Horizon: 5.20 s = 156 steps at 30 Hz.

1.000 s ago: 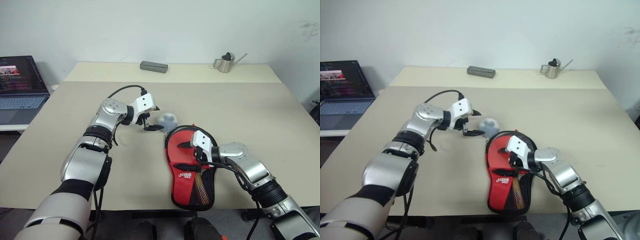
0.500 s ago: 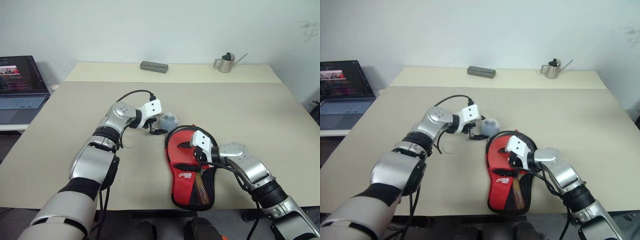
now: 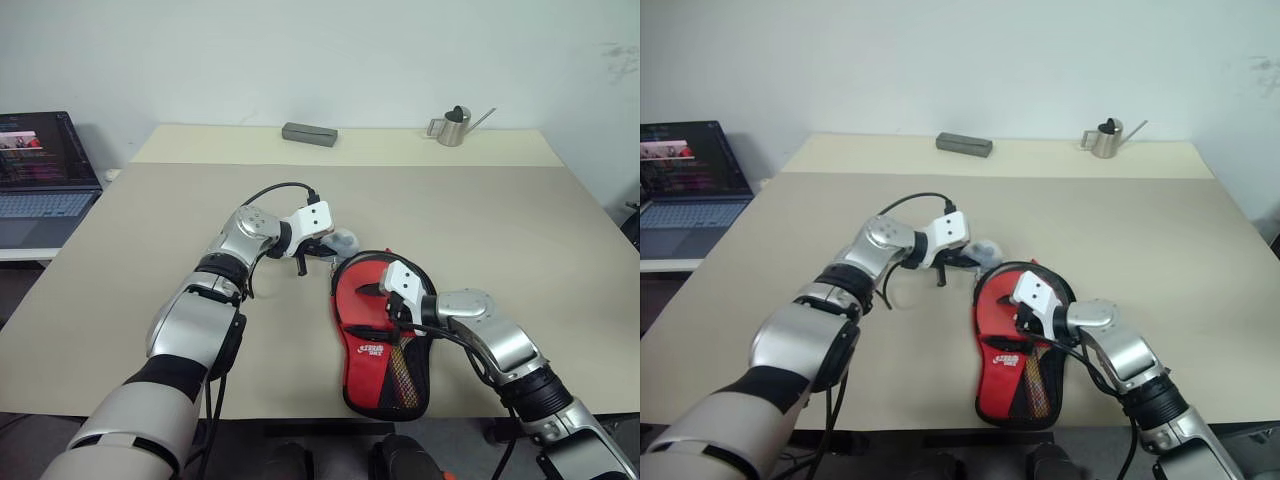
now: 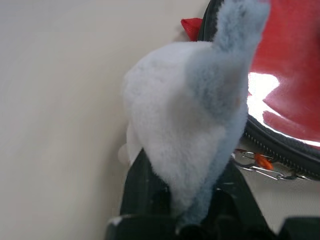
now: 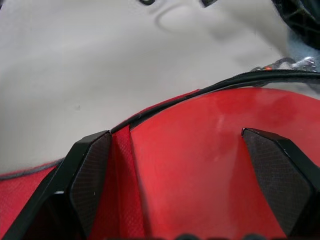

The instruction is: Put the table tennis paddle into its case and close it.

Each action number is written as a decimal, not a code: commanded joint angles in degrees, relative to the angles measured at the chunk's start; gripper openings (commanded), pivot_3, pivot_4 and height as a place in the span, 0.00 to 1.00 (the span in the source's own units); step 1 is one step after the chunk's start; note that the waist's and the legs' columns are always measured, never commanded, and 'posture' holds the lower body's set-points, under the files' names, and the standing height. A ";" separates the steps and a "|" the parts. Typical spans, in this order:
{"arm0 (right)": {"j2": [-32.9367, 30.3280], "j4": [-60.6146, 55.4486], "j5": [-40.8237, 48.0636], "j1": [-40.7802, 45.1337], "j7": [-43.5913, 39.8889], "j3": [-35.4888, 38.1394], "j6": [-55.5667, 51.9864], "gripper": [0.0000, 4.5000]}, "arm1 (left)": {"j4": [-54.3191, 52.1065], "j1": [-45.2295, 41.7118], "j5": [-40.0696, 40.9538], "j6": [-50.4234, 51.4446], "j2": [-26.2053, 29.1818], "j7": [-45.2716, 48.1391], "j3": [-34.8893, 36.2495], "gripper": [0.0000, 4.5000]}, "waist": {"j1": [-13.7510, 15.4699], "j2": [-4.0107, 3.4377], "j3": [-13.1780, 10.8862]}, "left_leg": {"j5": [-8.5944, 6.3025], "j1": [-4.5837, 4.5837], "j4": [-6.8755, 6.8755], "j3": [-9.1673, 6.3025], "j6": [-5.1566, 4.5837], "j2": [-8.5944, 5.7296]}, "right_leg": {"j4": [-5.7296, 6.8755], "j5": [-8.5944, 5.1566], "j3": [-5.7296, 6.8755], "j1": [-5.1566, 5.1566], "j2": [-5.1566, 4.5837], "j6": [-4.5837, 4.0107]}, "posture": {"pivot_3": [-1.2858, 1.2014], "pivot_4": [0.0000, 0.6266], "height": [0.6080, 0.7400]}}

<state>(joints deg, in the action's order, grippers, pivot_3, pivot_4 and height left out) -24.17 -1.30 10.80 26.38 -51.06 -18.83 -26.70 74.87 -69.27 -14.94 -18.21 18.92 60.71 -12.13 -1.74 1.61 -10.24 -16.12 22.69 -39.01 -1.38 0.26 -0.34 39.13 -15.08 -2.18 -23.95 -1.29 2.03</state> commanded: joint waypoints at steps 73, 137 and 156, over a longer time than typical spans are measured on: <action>-0.18 15.57 -8.77 -1.55 -1.53 -4.09 1.98 1.00 | 2.43 -5.24 -7.17 8.54 -11.28 -37.67 -1.13 0.06 | -0.11 0.24 1.58 | -0.03 -1.83 0.54 -0.02 -0.03 0.00 | -0.66 -0.27 0.00 1.87 0.01 0.45 | 0.52 0.24 1.00; -0.03 12.70 -9.03 -2.80 -0.48 -3.89 -0.01 1.00 | -0.38 -6.98 -0.57 1.87 -22.03 -19.97 4.25 0.68 | -0.15 0.20 1.57 | -0.13 -1.79 1.16 0.01 0.08 0.00 | -1.41 -0.31 -0.02 1.85 0.00 0.51 | 0.52 0.24 1.00; 0.95 15.56 -9.27 -0.85 -0.76 -3.52 2.25 1.00 | -4.43 -8.15 5.35 1.19 -4.57 -10.39 8.55 0.99 | -1.20 0.12 1.53 | -0.13 -1.85 1.16 0.00 0.08 0.04 | -1.31 -0.31 -0.05 1.85 0.04 0.50 | 0.52 0.24 1.00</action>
<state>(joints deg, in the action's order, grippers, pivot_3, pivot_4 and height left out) -22.41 8.87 5.73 28.64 -52.40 -18.13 -22.59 73.28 -77.01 -11.58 -16.79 12.84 48.25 -5.05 -2.94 1.73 -8.71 -16.26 20.84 -37.85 -1.38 0.34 -0.30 37.82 -15.39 -2.22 -22.11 -1.25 2.53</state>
